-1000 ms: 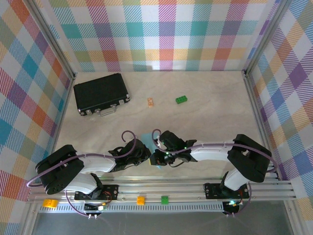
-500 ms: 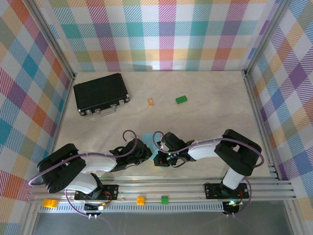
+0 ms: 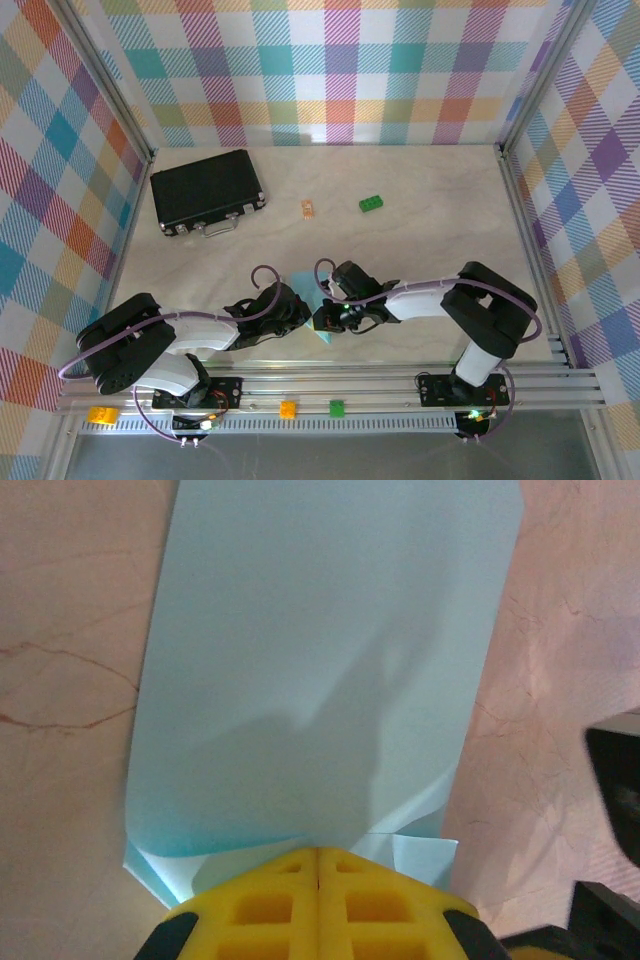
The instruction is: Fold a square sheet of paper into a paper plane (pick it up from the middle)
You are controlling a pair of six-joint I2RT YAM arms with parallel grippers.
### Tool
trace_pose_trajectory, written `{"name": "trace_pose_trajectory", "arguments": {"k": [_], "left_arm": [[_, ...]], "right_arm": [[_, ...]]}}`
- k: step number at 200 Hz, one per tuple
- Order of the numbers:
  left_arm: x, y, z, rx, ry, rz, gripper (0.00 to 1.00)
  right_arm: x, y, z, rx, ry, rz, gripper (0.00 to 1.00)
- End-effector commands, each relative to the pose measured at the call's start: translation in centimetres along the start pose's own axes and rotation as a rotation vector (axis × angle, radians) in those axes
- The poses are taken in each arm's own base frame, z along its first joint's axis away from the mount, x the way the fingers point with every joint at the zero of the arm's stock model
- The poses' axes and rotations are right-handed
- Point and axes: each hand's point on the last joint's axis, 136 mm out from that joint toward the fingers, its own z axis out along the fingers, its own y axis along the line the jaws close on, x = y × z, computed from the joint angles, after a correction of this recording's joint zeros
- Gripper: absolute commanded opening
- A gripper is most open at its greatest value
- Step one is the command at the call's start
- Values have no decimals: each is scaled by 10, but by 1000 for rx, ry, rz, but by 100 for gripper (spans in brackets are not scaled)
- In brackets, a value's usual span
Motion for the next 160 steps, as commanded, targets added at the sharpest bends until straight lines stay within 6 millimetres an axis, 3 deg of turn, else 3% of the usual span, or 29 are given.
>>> {"name": "trace_pose_trajectory", "arguments": {"k": [1, 36, 69, 90, 119, 141, 160], "left_arm": [[12, 27, 0, -109, 47, 37, 0], [4, 4, -9, -68, 31, 107, 0], [-4, -30, -26, 25, 11, 198, 5], [4, -38, -31, 68, 53, 219, 0], [26, -37, -23, 98, 164, 184, 0], [35, -20, -15, 48, 194, 167, 0], [31, -1, -8, -17, 166, 147, 0]], "right_arm": [[17, -26, 7, 38, 38, 53, 9], [33, -55, 0, 140, 49, 87, 5], [31, -53, -2, 160, 56, 73, 4], [28, -52, -1, 160, 49, 72, 4], [28, -53, 0, 161, 47, 82, 4], [28, -56, -1, 170, 42, 84, 4], [29, -57, -1, 172, 37, 90, 4]]}}
